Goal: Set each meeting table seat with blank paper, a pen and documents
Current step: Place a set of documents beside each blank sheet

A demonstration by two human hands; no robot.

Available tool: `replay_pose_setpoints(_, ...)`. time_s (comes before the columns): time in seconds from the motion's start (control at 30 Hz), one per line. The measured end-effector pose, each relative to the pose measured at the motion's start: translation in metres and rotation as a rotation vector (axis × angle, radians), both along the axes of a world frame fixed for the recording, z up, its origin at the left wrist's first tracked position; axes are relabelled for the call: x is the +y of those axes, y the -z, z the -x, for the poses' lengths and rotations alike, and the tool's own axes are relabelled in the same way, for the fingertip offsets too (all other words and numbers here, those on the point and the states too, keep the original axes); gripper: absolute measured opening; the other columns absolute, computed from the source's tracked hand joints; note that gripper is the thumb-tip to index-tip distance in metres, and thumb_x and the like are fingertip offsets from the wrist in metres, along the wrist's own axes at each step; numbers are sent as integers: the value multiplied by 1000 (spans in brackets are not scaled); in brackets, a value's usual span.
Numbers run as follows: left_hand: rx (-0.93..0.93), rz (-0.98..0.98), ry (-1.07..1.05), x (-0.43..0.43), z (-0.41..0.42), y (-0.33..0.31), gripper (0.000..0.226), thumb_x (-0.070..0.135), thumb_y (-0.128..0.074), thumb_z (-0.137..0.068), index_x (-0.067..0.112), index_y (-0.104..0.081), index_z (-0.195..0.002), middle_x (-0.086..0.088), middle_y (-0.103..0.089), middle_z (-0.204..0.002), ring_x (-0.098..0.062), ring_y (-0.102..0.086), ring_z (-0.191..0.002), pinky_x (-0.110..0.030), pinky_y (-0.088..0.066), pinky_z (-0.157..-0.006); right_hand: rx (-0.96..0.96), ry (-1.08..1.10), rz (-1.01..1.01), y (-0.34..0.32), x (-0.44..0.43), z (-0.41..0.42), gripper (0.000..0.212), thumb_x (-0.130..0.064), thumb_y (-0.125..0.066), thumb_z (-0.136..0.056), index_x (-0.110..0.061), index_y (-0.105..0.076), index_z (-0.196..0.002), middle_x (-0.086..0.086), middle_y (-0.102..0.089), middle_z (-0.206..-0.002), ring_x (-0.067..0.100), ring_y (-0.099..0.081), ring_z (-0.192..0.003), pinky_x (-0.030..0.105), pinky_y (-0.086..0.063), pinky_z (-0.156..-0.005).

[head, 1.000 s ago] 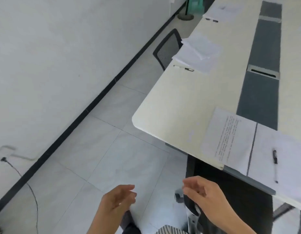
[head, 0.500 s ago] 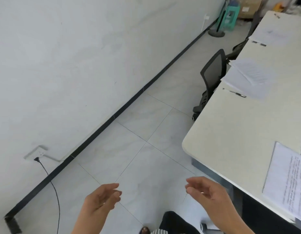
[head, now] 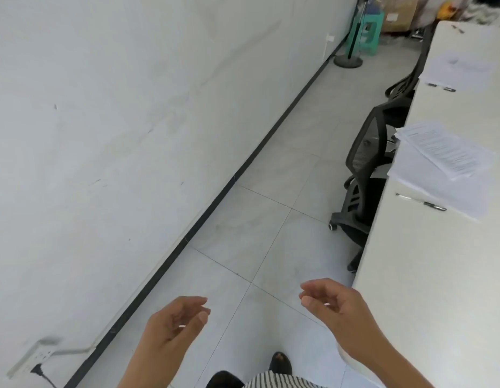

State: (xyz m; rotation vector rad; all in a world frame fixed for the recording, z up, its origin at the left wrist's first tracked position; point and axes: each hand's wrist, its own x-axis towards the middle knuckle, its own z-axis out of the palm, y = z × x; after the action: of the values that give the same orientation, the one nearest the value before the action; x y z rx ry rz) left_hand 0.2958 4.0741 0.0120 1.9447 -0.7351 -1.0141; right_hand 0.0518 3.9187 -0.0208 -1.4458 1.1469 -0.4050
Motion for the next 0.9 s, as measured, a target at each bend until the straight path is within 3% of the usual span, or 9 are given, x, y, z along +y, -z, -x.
replay_pose_setpoints(0.03,5,13,3,-16,-9,-1,32,38,-73,-69,19,-71,-95,3,-77,-89,-12,-72,-84,-32,-56,-77,-8,10,6,-5,-17,-11,16,-12,-73,-85,-26,-73,-92,-9,-77,-88,3,-69,-82,11,-52,-74)
replay_pose_setpoints(0.1,24,7,11,-50,-29,4,13,17,-74,-81,16,-71,-94,2,-77,-87,-13,-73,-84,-33,-56,-77,-5,36,25,-8,-49,-31,14,-12,-72,-85,-24,-73,-91,-9,-76,-87,1,-69,-81,11,-52,-74)
replay_pose_setpoints(0.17,45,-13,55,-84,-52,14,14,5,-68,-84,15,-71,-93,2,-78,-87,-16,-73,-85,-33,-55,-77,10,68,24,-5,-79,-48,12,-13,-72,-86,-24,-74,-90,-10,-76,-88,1,-68,-81,11,-51,-73)
replay_pose_setpoints(0.4,47,-22,207,-236,-164,25,14,2,-65,-85,13,-71,-91,1,-78,-87,-13,-73,-83,-37,-55,-81,63,303,-9,17,-170,-117,10,-13,-73,-85,-23,-74,-88,-9,-77,-88,4,-70,-82,10,-51,-71)
replay_pose_setpoints(0.53,34,-16,399,-338,-202,10,13,4,-65,-86,14,-70,-93,2,-77,-89,-14,-72,-85,-37,-55,-82,51,470,0,2,-214,-141,10,-12,-73,-84,-22,-74,-87,-10,-77,-87,3,-70,-81,10,-51,-70)
replay_pose_setpoints(0.7,37,-1,658,-465,-197,2,11,12,-65,-87,19,-70,-95,4,-76,-94,-12,-71,-90,-31,-53,-83,49,722,-12,1,-257,-137,13,-9,-73,-84,-21,-74,-87,-7,-77,-87,6,-71,-81,19,-52,-73)
replay_pose_setpoints(0.9,66,10,842,-592,-149,9,12,10,-65,-88,18,-69,-94,2,-75,-96,-15,-70,-90,-29,-54,-80,53,895,-3,14,-334,-118,13,-9,-73,-84,-21,-75,-87,-6,-77,-86,9,-72,-82,17,-54,-72)
